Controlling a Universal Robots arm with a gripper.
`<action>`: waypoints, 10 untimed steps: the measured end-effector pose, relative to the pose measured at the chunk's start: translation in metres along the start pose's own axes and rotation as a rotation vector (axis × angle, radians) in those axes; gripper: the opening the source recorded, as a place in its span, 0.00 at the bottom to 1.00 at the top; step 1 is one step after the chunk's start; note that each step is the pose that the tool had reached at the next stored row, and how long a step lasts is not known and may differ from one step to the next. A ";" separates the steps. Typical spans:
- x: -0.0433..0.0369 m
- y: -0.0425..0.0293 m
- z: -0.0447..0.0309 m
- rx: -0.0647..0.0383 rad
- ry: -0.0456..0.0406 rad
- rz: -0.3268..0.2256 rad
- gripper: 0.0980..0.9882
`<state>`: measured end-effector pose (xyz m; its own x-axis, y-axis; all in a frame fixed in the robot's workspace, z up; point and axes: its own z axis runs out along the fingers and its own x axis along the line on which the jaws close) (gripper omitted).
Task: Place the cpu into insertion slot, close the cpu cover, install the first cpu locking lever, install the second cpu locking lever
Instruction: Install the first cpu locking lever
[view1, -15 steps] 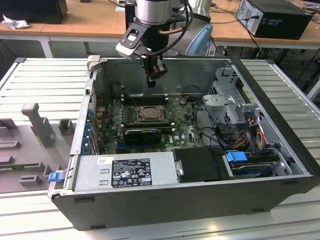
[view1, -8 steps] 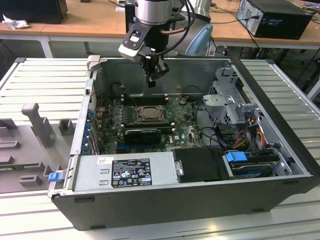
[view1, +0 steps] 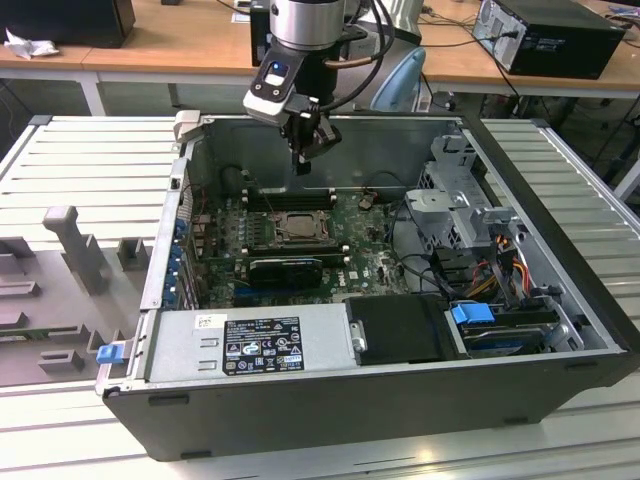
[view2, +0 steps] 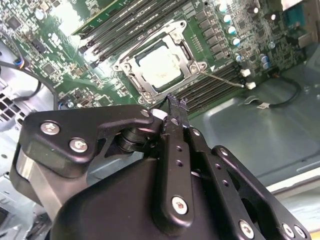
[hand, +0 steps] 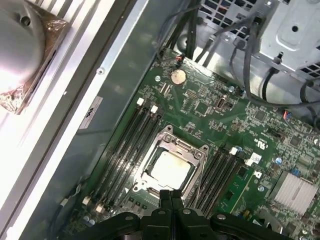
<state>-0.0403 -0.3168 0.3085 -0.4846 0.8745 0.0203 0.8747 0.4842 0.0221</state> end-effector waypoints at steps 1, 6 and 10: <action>0.0000 0.0000 0.0001 0.000 0.0003 -0.012 0.01; 0.0000 0.0000 0.0003 0.002 0.0018 -0.082 0.01; 0.0000 0.0000 0.0005 0.003 0.0032 -0.146 0.01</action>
<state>-0.0403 -0.3168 0.3079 -0.6069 0.7945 0.0203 0.7947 0.6065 0.0221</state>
